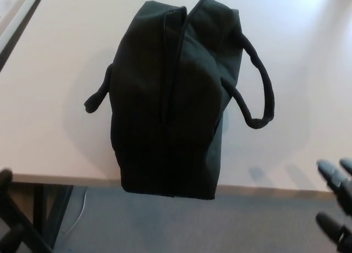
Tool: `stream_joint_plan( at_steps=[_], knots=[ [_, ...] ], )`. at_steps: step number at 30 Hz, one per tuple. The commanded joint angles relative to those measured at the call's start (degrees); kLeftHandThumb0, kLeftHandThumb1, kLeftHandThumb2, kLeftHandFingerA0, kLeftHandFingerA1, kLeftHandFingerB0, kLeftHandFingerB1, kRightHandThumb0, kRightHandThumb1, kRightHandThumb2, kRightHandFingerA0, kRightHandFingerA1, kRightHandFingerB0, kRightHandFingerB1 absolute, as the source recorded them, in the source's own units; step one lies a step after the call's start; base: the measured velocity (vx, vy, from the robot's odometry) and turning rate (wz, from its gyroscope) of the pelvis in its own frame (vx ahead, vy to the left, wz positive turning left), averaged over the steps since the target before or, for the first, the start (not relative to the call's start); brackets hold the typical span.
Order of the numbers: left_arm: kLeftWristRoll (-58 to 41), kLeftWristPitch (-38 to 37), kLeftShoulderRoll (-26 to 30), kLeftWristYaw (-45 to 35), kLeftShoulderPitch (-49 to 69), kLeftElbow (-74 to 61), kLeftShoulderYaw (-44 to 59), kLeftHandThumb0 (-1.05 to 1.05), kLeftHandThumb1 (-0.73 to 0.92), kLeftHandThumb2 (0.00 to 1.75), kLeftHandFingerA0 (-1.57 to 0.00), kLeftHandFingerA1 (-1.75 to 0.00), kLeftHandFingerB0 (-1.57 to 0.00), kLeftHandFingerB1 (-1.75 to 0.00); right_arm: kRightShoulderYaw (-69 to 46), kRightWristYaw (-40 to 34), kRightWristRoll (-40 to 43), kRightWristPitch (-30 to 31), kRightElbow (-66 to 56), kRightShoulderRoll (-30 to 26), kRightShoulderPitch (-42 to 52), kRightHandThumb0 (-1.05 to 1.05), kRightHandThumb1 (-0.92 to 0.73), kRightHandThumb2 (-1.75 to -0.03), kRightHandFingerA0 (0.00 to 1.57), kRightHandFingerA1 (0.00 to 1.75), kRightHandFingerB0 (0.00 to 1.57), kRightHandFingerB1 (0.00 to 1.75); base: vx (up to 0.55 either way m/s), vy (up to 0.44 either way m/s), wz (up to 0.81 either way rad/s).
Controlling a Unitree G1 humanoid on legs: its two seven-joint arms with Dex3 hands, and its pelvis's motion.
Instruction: A lunch bag is kept on the middle of the desk and the robot uses both its hands to grab the opening of the bag from the left and right and moves its hands away from each other to spread the bag open
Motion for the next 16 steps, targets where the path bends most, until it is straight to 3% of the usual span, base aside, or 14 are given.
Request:
stream_joint_plan(
  at_steps=[1,5,6,8,9,11,12,16],
  knots=[
    [-16.3,-11.8,-3.4,-9.9,1.0,11.0,1.9,-0.27,0.77,0.66,-0.29,-0.38,-0.11,-0.21,7.1,-10.4,-4.3,1.6,14.7,5.8,-2.6,-0.49,-0.77,-0.63,0.3,0.33,0.18,0.29,0.0,0.0,0.0],
    [-26.0,-12.2,-5.2,-23.2,-3.5,15.5,0.5,-0.28,0.77,0.63,-0.33,-0.38,-0.12,-0.26,6.2,4.0,0.5,4.1,14.3,6.4,-6.9,-0.48,-0.76,-0.63,0.23,0.33,0.2,0.29,0.0,0.0,0.0],
    [-25.5,-11.4,-6.2,-23.9,-5.3,16.1,0.7,-0.27,0.75,0.63,-0.35,-0.38,-0.12,-0.26,5.4,12.6,6.2,0.1,15.7,6.8,-8.6,-0.46,-0.75,-0.64,0.17,0.31,0.11,0.25,0.0,0.0,0.0],
    [-24.4,-10.9,-6.9,-24.2,-7.0,16.7,0.9,-0.25,0.74,0.62,-0.36,-0.38,-0.13,-0.26,4.3,23.3,13.4,-2.4,16.4,7.1,-9.7,-0.47,-0.77,-0.62,0.12,0.31,0.03,0.24,0.0,0.0,0.0],
    [-23.8,-10.8,-7.1,-24.6,-8.1,17.0,0.9,-0.26,0.74,0.62,-0.36,-0.37,-0.14,-0.26,3.6,28.2,16.7,-2.9,16.7,7.2,-10.4,-0.53,-0.67,-0.8,0.06,0.39,0.04,0.14,0.0,0.0,0.0],
    [-22.0,-10.3,-6.6,-25.7,-10.8,17.4,0.5,-0.29,0.74,0.62,-0.38,-0.38,-0.16,-0.27,2.5,34.2,19.9,-2.5,18.6,7.2,-12.8,-0.57,-0.7,-0.8,0.09,0.4,0.06,0.17,0.0,0.0,0.0],
    [-22.0,-10.2,-6.5,-26.3,-11.6,17.6,0.5,-0.3,0.73,0.62,-0.38,-0.38,-0.17,-0.27,2.3,35.0,20.4,-2.5,19.1,7.2,-13.6,-0.51,-0.79,-0.63,0.13,0.32,0.02,0.25,0.0,0.0,0.0],
    [-21.7,-10.2,-6.6,-28.1,-13.5,18.3,0.2,-0.28,0.73,0.62,-0.37,-0.37,-0.18,-0.28,1.8,36.2,21.0,-2.6,19.1,6.4,-14.5,-0.51,-0.76,-0.66,0.14,0.32,0.06,0.19,0.0,0.0,0.0]
  ],
)
